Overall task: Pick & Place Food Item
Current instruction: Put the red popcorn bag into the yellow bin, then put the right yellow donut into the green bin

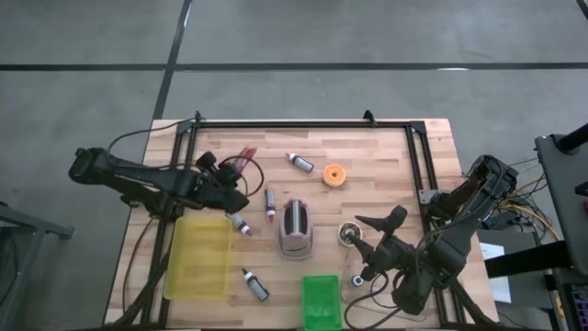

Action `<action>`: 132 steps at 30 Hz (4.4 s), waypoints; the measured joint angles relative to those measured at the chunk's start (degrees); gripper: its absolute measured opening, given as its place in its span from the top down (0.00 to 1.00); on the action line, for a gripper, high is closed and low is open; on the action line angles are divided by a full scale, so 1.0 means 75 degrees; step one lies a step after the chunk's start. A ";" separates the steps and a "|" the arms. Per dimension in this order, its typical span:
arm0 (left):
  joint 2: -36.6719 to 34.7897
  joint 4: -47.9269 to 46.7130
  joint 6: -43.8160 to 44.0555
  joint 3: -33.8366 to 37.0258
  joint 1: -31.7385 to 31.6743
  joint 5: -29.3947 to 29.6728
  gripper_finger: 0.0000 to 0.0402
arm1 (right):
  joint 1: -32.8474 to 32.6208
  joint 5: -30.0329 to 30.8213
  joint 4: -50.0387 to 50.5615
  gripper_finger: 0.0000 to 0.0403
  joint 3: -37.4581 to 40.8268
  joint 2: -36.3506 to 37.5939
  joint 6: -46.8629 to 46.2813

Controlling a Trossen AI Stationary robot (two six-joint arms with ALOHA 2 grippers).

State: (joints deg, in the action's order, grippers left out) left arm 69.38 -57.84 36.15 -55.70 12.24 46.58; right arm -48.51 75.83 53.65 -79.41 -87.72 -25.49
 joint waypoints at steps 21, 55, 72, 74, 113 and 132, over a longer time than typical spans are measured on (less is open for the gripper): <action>0.0006 -0.1909 0.2435 -0.0264 0.1834 -0.0218 1.00 | 0.0000 -0.0122 0.0003 0.40 0.0020 0.0000 0.0001; 0.0008 -0.3521 0.4620 -0.1811 0.4247 -0.3414 1.00 | 0.0000 -0.0198 0.0003 0.40 0.0020 0.0000 -0.0001; 0.1240 -0.2593 0.4811 -0.1792 0.4752 -0.4805 1.00 | 0.0000 -0.0338 0.0003 0.40 0.0020 0.0000 -0.0001; 0.1382 -0.2494 0.4751 -0.1792 0.4772 -0.5019 1.00 | 0.0001 -0.0338 0.0003 0.40 0.0020 0.0000 0.0002; 0.1600 -0.1275 0.3718 -0.0815 0.4935 -0.6913 1.00 | 0.0000 -0.0772 -0.0068 0.40 0.0004 0.0066 -0.0001; 0.1600 -0.1212 0.3957 -0.0851 0.4935 -0.5250 0.64 | 0.0003 -0.0772 -0.0073 0.40 -0.0132 0.0085 0.0028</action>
State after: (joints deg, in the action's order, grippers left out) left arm 81.38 -66.93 65.83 -62.08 49.25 7.20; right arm -48.49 70.04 53.10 -80.40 -87.09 -25.28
